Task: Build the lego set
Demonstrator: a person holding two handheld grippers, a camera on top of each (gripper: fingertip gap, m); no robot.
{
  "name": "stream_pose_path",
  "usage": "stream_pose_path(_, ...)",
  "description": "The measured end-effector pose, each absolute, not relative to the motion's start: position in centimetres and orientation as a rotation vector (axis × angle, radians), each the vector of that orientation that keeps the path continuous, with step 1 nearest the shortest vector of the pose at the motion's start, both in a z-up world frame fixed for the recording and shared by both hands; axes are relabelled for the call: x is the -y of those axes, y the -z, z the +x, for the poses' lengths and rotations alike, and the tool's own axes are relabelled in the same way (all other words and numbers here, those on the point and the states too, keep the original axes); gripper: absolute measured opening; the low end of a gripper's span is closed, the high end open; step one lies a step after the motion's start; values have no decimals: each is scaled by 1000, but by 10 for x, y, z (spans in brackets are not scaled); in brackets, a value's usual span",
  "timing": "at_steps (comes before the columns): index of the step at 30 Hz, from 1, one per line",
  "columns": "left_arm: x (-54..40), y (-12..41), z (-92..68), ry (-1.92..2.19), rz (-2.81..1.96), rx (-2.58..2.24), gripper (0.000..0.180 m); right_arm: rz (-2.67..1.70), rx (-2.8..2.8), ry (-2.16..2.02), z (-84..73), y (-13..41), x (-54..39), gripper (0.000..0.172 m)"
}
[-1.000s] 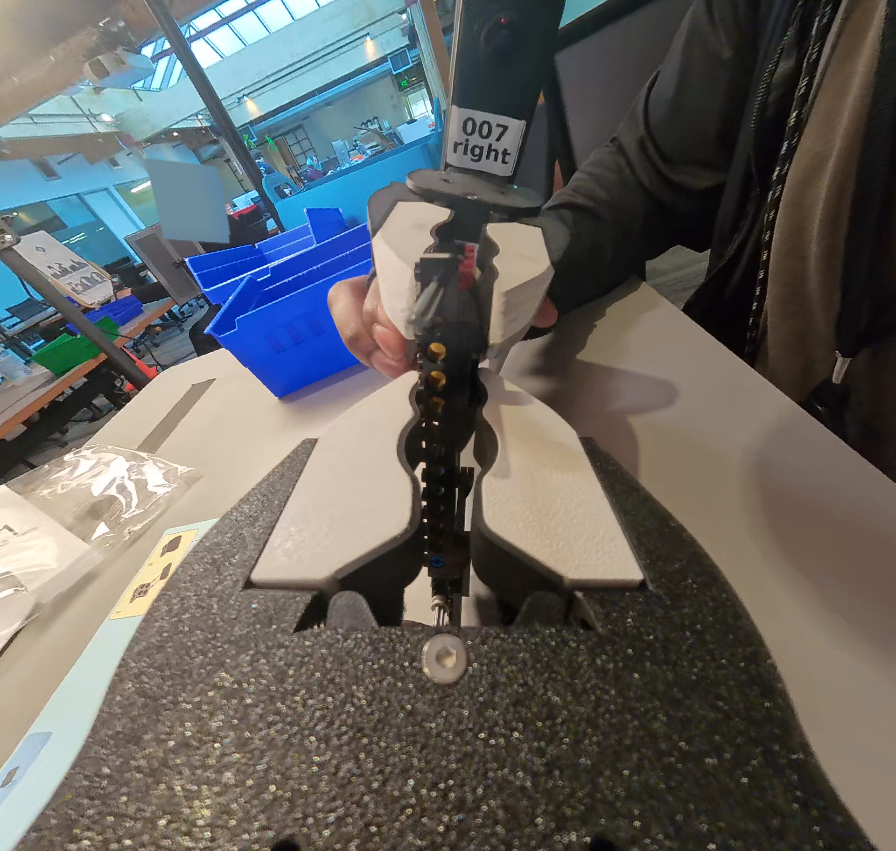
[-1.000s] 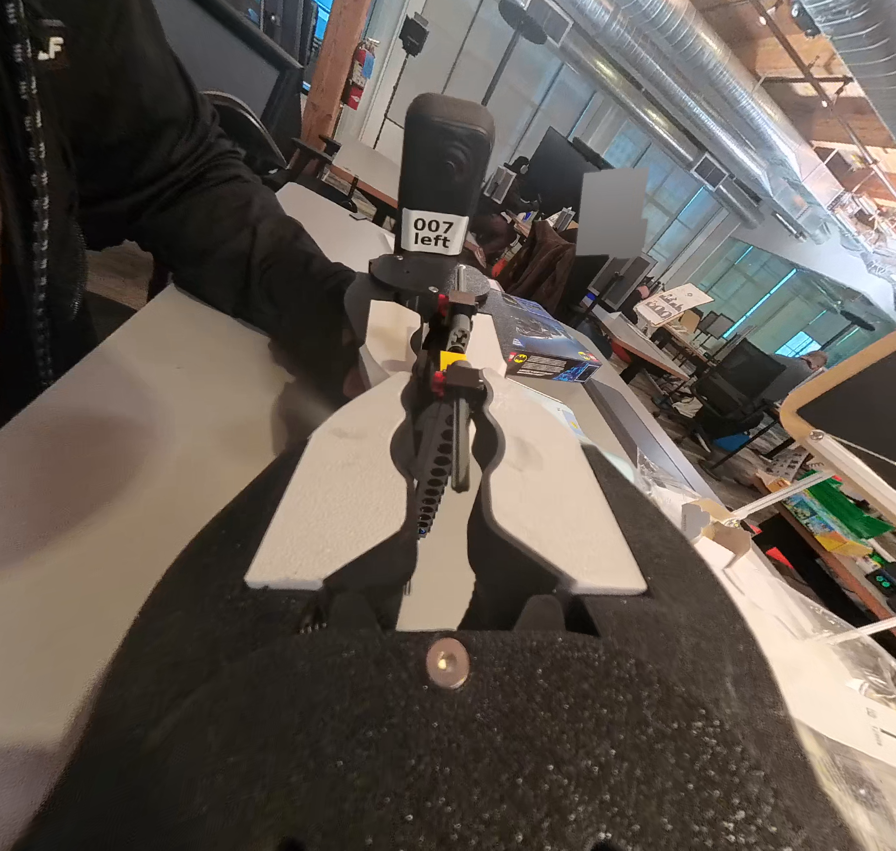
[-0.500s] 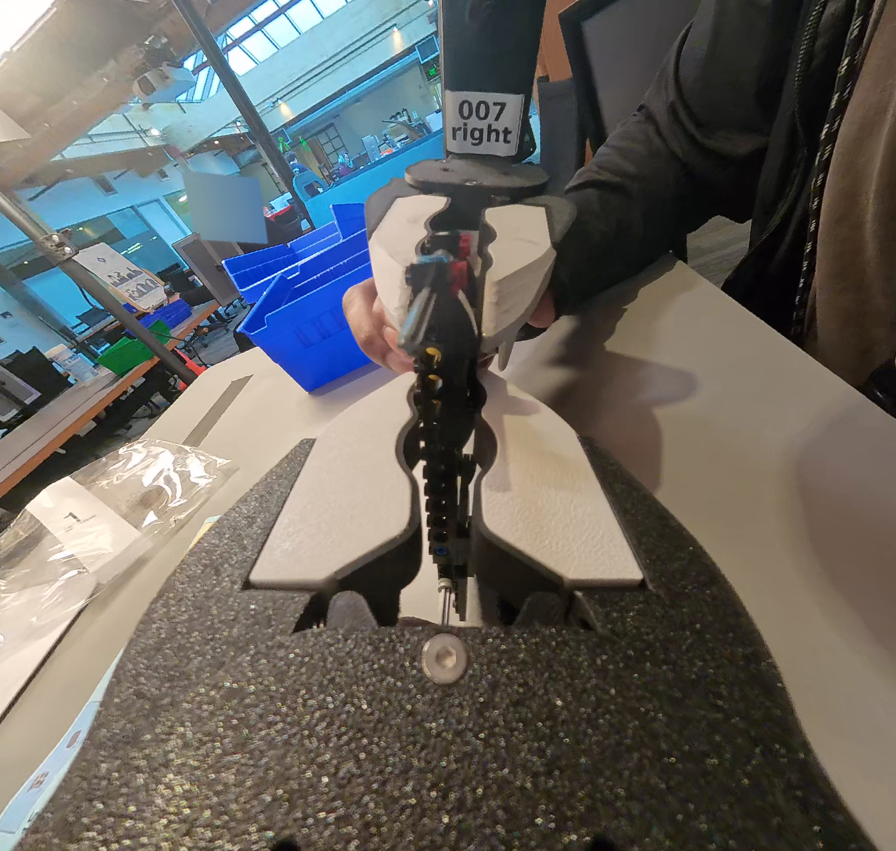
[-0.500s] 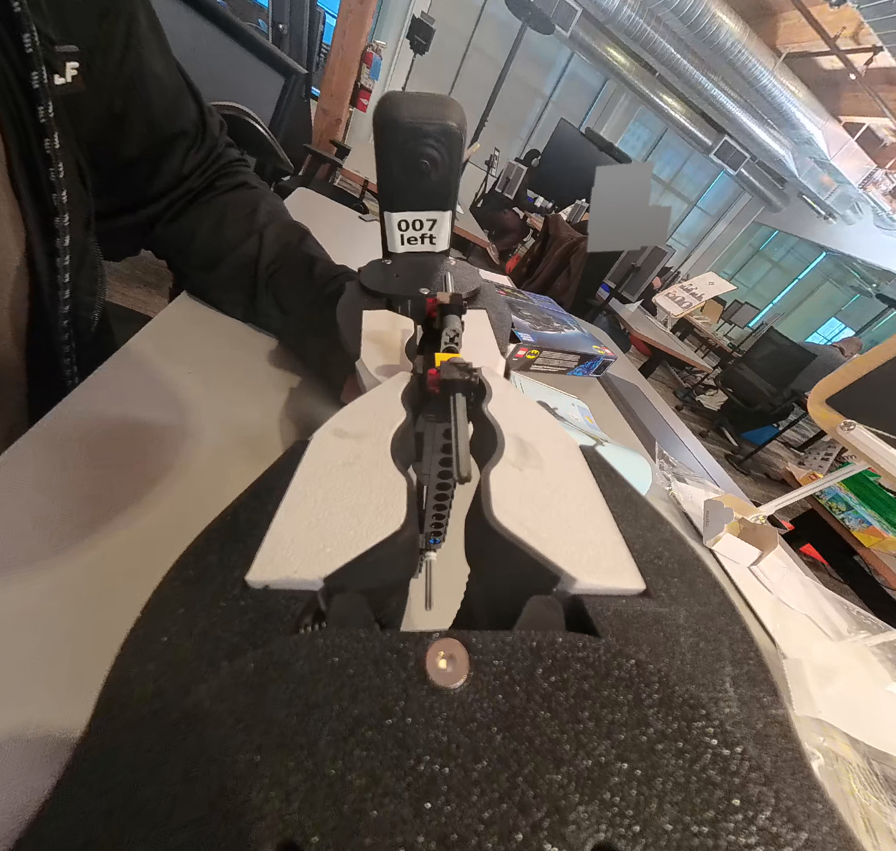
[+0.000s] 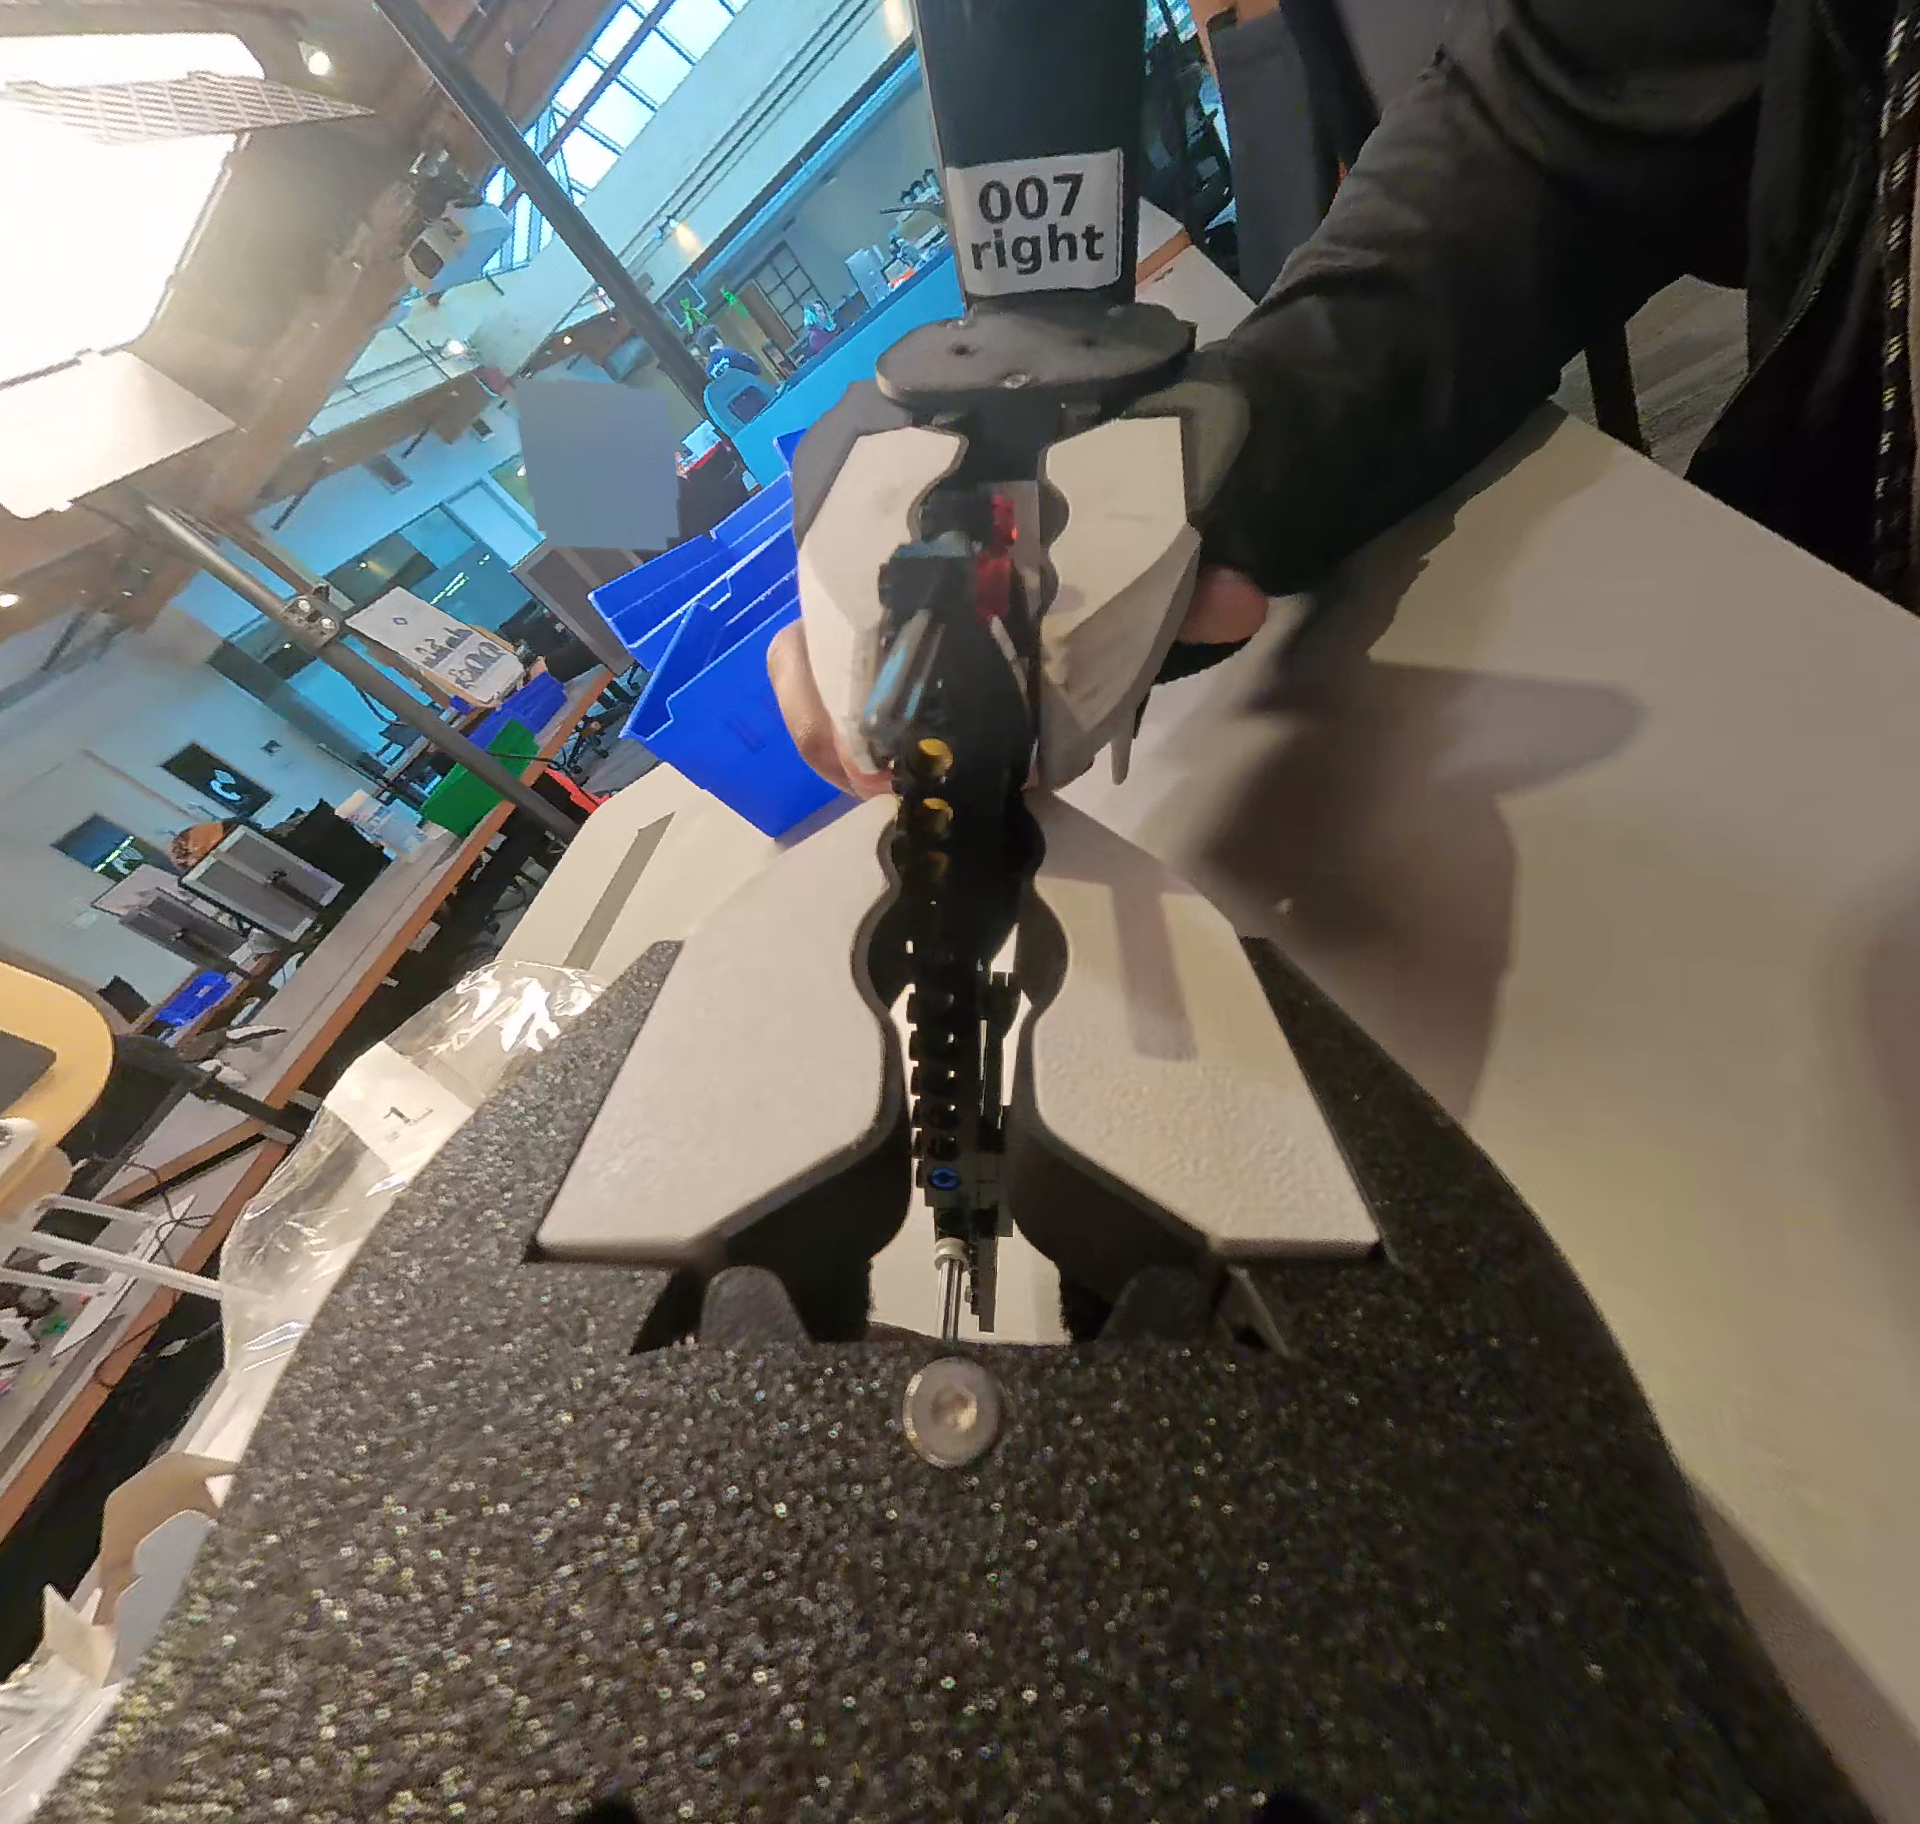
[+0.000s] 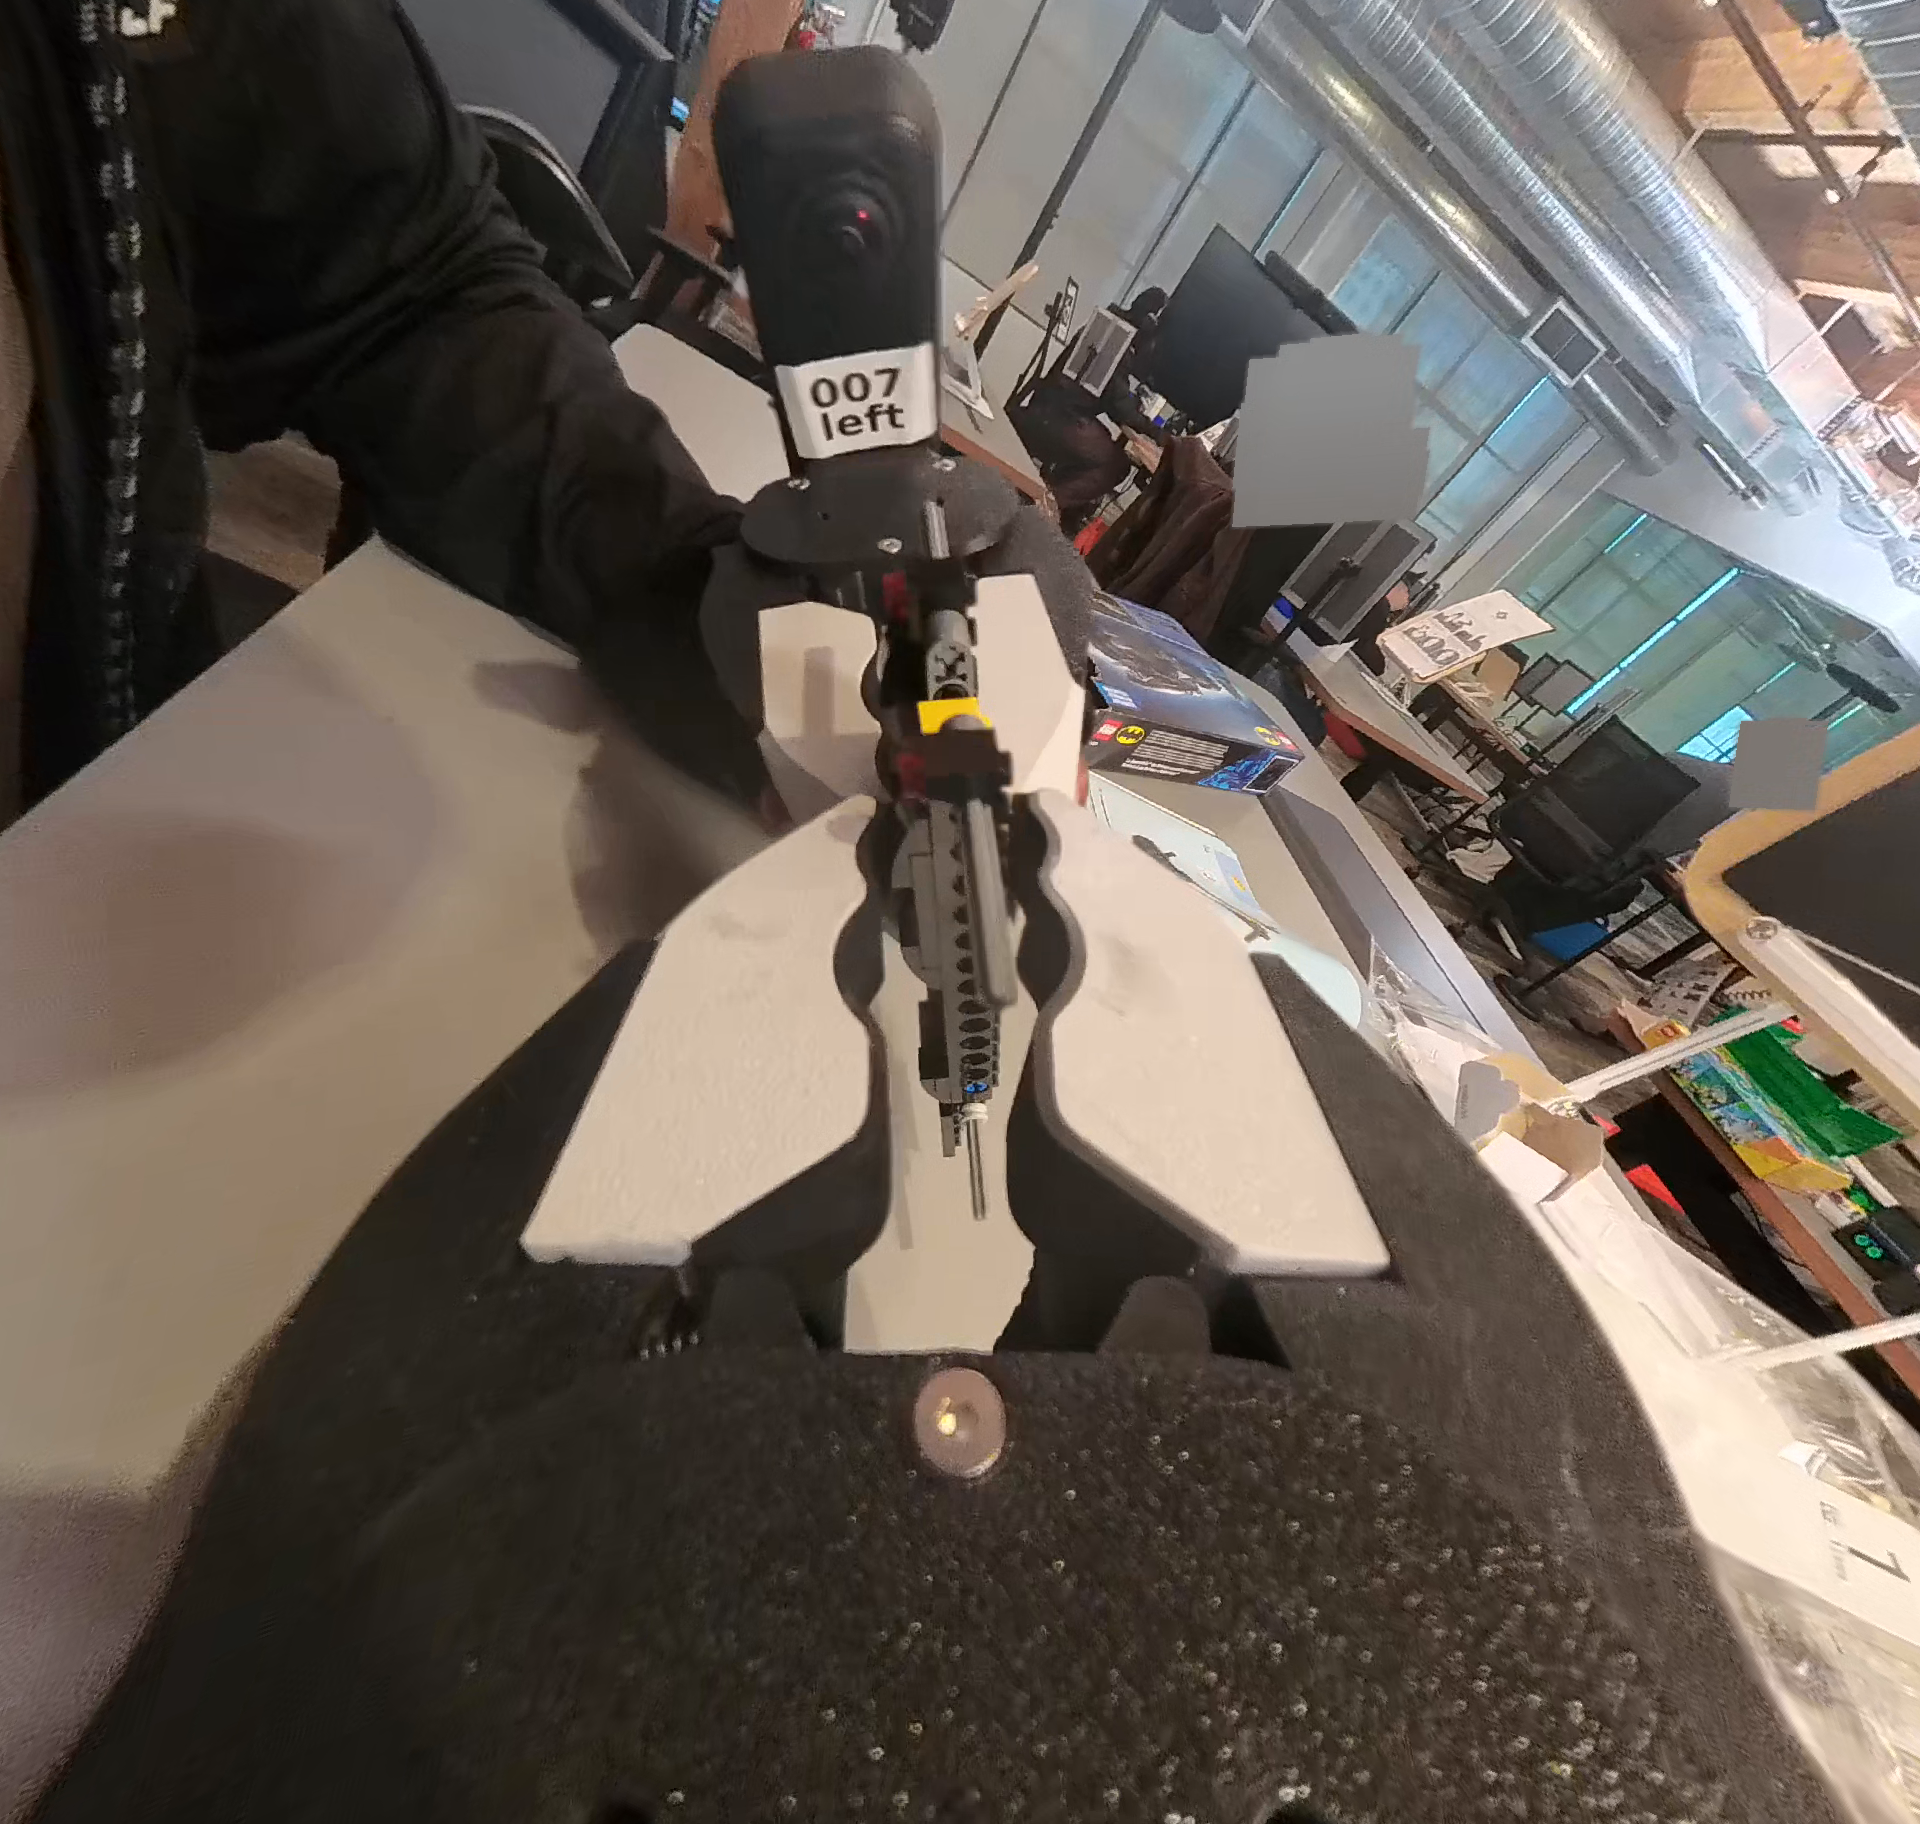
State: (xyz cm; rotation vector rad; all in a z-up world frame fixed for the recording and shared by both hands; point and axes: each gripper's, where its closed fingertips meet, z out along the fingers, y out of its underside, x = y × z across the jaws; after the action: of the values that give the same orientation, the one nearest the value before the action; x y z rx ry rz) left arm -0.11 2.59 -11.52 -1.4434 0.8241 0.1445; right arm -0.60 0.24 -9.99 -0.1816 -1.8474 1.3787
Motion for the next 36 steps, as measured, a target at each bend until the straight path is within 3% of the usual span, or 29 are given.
stream_pose_path(21, -30, 127, -8, -260, -1501, -879, 16, -122, 1873, -1228, -11, 113, -9, 20)
stream_pose_path(23, -34, 133, -21, -381, -1532, -878, 16, -120, 1867, -1150, -16, 117, -15, 34)
stream_pose_path(28, -41, 163, -59, -704, -1692, -940, 16, -146, 1976, -1003, -23, 142, -37, 51)
stream_pose_path(36, -41, 175, -75, -840, -1770, -980, 21, -203, 2020, -844, -38, 167, -54, 36)
